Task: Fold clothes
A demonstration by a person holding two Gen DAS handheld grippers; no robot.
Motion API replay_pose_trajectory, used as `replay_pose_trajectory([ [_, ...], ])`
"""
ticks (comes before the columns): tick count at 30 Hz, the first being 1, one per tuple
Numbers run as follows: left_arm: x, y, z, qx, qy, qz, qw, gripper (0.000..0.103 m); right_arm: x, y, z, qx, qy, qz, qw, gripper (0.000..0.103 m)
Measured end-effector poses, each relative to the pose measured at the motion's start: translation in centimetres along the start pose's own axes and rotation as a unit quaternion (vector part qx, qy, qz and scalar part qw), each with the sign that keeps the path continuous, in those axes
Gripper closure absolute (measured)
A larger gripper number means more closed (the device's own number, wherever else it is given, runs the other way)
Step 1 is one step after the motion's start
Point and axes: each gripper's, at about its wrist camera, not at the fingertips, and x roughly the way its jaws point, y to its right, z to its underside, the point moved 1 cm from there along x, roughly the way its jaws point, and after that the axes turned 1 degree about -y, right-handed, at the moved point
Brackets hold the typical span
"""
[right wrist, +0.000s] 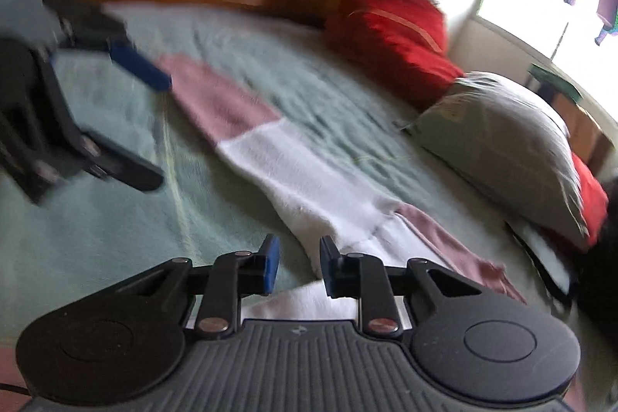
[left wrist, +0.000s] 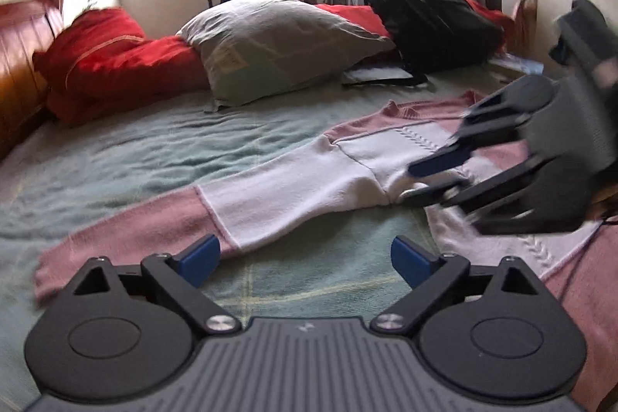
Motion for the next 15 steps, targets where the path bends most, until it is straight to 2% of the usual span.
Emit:
replay_pose_trajectory([
  [6,0.9,-0.7,0.8,-0.006,0.002,-0.002,1.0,0.007,5.0,-0.1,-0.5,-0.057,-0.05,0.01,0.997,0.076],
  [11,0.9,-0.5,1.0,-0.006,0.009,0.02,0.9997,0.007,5.1,1.7,-0.8,-0.028,-0.06,-0.03,0.997,0.078],
  [15,1.0,-0.3,1.2,-0.005,0.01,0.036,0.9993,0.007,4.9,3.2,-1.1,-0.001,-0.065,-0.066,0.996,0.088],
])
